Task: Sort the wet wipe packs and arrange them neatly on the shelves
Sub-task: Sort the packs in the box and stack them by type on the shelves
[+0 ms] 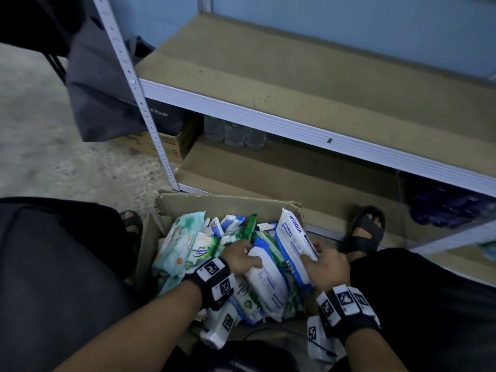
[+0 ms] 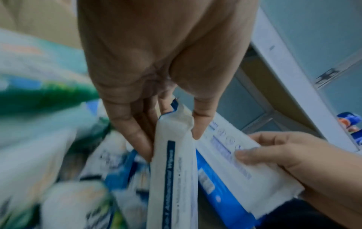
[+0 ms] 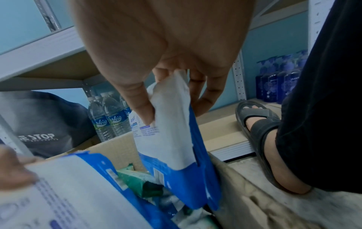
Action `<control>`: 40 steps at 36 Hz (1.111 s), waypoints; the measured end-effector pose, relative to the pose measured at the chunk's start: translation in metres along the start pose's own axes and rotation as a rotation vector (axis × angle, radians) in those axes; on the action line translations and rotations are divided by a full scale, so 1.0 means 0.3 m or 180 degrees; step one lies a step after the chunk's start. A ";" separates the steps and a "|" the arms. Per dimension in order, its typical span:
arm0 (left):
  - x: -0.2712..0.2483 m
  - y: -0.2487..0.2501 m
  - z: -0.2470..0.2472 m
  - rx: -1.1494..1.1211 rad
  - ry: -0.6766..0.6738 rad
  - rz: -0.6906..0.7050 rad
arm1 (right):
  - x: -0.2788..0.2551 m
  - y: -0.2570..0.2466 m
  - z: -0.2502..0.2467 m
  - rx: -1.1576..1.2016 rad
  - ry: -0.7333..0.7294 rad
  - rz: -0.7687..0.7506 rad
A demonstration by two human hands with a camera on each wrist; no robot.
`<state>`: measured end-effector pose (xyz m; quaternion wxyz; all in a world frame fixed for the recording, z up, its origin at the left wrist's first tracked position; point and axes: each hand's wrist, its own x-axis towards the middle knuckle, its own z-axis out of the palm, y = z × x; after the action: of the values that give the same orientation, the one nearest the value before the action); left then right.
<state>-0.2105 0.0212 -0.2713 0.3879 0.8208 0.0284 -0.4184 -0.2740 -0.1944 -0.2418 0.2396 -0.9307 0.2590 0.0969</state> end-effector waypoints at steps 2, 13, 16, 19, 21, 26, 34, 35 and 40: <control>-0.027 0.021 -0.058 0.0183 0.0213 0.0198 | 0.005 -0.013 -0.002 0.0000 0.0041 -0.0088; -0.247 0.059 -0.463 0.0748 0.1271 0.0902 | 0.036 -0.100 0.044 -0.0052 -0.0179 -0.0612; -0.287 0.043 -0.529 0.0840 0.1576 0.0981 | 0.047 -0.122 0.060 -0.0029 -0.0170 -0.0743; -0.328 0.043 -0.558 0.1083 0.1927 0.1050 | 0.052 -0.146 0.069 -0.0029 -0.0008 -0.0768; -0.341 0.042 -0.551 0.1227 0.2130 0.1079 | 0.057 -0.154 0.079 -0.0017 0.0202 -0.0943; -0.262 -0.004 -0.431 0.1951 0.2051 0.0900 | 0.069 -0.150 0.127 -0.0368 0.0201 -0.1307; -0.148 -0.080 -0.169 0.2589 0.0451 0.0778 | 0.046 -0.086 0.206 -0.0726 -0.1155 -0.1243; -0.142 -0.086 -0.162 0.2610 0.0323 0.0752 | 0.042 -0.081 0.211 -0.0686 -0.1212 -0.1184; -0.119 -0.105 -0.194 0.2739 0.0256 0.0773 | 0.045 -0.066 0.226 -0.0552 -0.1215 -0.0912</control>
<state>-0.2067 0.0916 -0.2451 0.0561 0.9204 -0.2297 -0.3113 -0.2559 -0.1517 -0.2967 0.2147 -0.9398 0.0653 0.2577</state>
